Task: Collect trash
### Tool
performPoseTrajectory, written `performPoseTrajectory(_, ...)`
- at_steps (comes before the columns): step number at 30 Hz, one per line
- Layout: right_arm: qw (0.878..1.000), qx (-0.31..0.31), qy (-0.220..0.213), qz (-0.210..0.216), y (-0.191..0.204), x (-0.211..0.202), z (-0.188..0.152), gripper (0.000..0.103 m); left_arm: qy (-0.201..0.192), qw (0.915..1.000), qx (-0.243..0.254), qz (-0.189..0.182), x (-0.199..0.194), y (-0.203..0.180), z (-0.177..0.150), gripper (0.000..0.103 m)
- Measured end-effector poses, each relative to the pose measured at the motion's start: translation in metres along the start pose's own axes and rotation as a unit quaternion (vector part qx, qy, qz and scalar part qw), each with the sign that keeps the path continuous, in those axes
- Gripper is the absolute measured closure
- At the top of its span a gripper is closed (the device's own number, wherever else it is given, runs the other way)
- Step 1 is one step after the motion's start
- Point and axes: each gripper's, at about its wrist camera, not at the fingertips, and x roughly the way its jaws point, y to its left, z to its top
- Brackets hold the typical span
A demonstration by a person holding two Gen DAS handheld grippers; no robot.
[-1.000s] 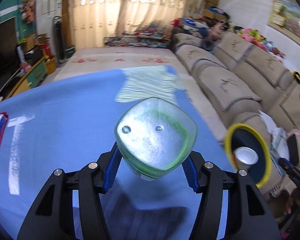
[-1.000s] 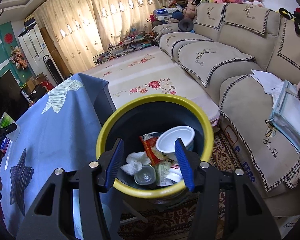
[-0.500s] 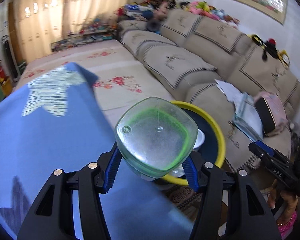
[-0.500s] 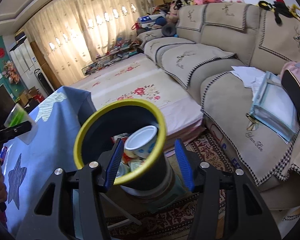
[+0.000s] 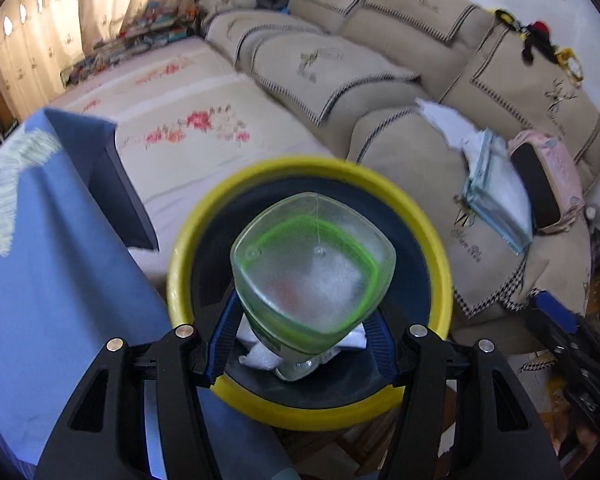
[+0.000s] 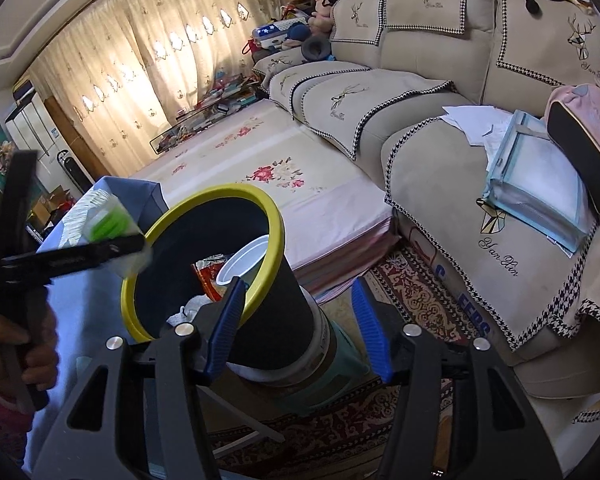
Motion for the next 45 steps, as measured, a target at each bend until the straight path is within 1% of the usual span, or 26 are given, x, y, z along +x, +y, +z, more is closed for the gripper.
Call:
performPoseTrajectory(1, 1.000, 0.000, 0.000, 0.001, 0.000, -0.001, 0.000, 0.048, 0.006, 1.0000, -0.001, 0.002, 0.004, 0.000, 0.000, 0.035)
performPoseTrajectory(4, 1.000, -0.002, -0.003, 0.005, 0.003, -0.002, 0.000, 0.047, -0.001, 0.9999, -0.007, 0.011, 0.001, 0.009, -0.006, 0.033)
performPoseTrajectory(7, 1.000, -0.007, -0.004, 0.009, 0.009, -0.005, 0.000, 0.047, -0.020, 0.9995, -0.019, 0.014, -0.022, 0.021, -0.014, 0.029)
performPoseTrajectory(9, 1.000, -0.013, -0.006, 0.015, 0.017, -0.008, -0.002, 0.046, -0.041, 0.9984, -0.035, 0.015, -0.051, 0.032, -0.025, 0.024)
performPoseTrajectory(11, 1.000, -0.022, -0.004, 0.019, 0.025, -0.011, -0.004, 0.044, -0.069, 0.9964, -0.046, 0.018, -0.082, 0.041, -0.040, 0.011)
performPoseTrajectory(13, 0.999, -0.038, -0.003, 0.023, 0.037, -0.015, -0.006, 0.042, -0.110, 0.9919, -0.052, 0.038, -0.125, 0.052, -0.065, 0.008)
performPoseTrajectory(14, 0.998, -0.049, -0.004, 0.028, 0.047, -0.018, -0.009, 0.041, -0.119, 0.9903, -0.053, 0.048, -0.136, 0.055, -0.073, 0.005)
performPoseTrajectory(16, 0.997, -0.070, -0.006, 0.041, 0.064, -0.025, -0.013, 0.039, -0.152, 0.9826, -0.065, 0.086, -0.176, 0.070, -0.106, 0.005)
performPoseTrajectory(17, 0.996, -0.078, -0.007, 0.047, 0.071, -0.028, -0.015, 0.037, -0.157, 0.9806, -0.069, 0.095, -0.186, 0.074, -0.115, 0.005)
performPoseTrajectory(20, 0.992, -0.112, -0.012, 0.065, 0.099, -0.042, -0.025, 0.034, -0.168, 0.9717, -0.095, 0.136, -0.226, 0.097, -0.158, 0.005)
performPoseTrajectory(21, 0.990, -0.121, -0.014, 0.071, 0.109, -0.047, -0.029, 0.033, -0.176, 0.9664, -0.110, 0.151, -0.241, 0.106, -0.176, 0.005)
performPoseTrajectory(24, 0.983, -0.152, -0.023, 0.099, 0.141, -0.066, -0.041, 0.027, -0.204, 0.9511, -0.143, 0.183, -0.282, 0.128, -0.226, 0.005)
performPoseTrajectory(27, 0.976, -0.180, -0.036, 0.113, 0.169, -0.085, -0.049, 0.021, -0.212, 0.9426, -0.164, 0.199, -0.313, 0.141, -0.269, 0.005)
performPoseTrajectory(28, 0.974, -0.188, -0.040, 0.117, 0.176, -0.092, -0.050, 0.020, -0.216, 0.9383, -0.174, 0.207, -0.325, 0.145, -0.286, 0.005)
performPoseTrajectory(29, 0.971, -0.199, -0.047, 0.122, 0.186, -0.100, -0.053, 0.017, -0.219, 0.9355, -0.180, 0.210, -0.331, 0.147, -0.297, 0.005)
performPoseTrajectory(30, 0.969, -0.207, -0.054, 0.127, 0.193, -0.108, -0.056, 0.013, -0.228, 0.9304, -0.193, 0.213, -0.342, 0.151, -0.314, 0.005)
performPoseTrajectory(31, 0.966, -0.215, -0.062, 0.131, 0.201, -0.118, -0.060, 0.011, -0.234, 0.9266, -0.201, 0.215, -0.351, 0.154, -0.328, 0.005)
performPoseTrajectory(32, 0.964, -0.219, -0.066, 0.134, 0.206, -0.124, -0.063, 0.009, -0.239, 0.9236, -0.206, 0.218, -0.357, 0.155, -0.338, 0.005)
performPoseTrajectory(34, 0.960, -0.231, -0.076, 0.137, 0.216, -0.140, -0.069, 0.007, -0.255, 0.9129, -0.221, 0.230, -0.374, 0.157, -0.363, 0.005)
performPoseTrajectory(37, 0.957, -0.241, -0.084, 0.139, 0.226, -0.154, -0.077, 0.007, -0.281, 0.9007, -0.236, 0.234, -0.392, 0.151, -0.391, 0.005)
performPoseTrajectory(38, 0.956, -0.244, -0.086, 0.141, 0.228, -0.159, -0.080, 0.007, -0.290, 0.8951, -0.239, 0.240, -0.399, 0.148, -0.400, 0.005)
performPoseTrajectory(41, 0.953, -0.250, -0.091, 0.147, 0.234, -0.169, -0.086, 0.007, -0.298, 0.8832, -0.245, 0.267, -0.412, 0.144, -0.415, 0.005)
performPoseTrajectory(43, 0.951, -0.253, -0.095, 0.151, 0.237, -0.174, -0.088, 0.007, -0.299, 0.8736, -0.251, 0.291, -0.420, 0.142, -0.424, 0.005)
performPoseTrajectory(45, 0.950, -0.253, -0.097, 0.154, 0.238, -0.177, -0.089, 0.007, -0.301, 0.8685, -0.251, 0.303, -0.425, 0.140, -0.425, 0.005)
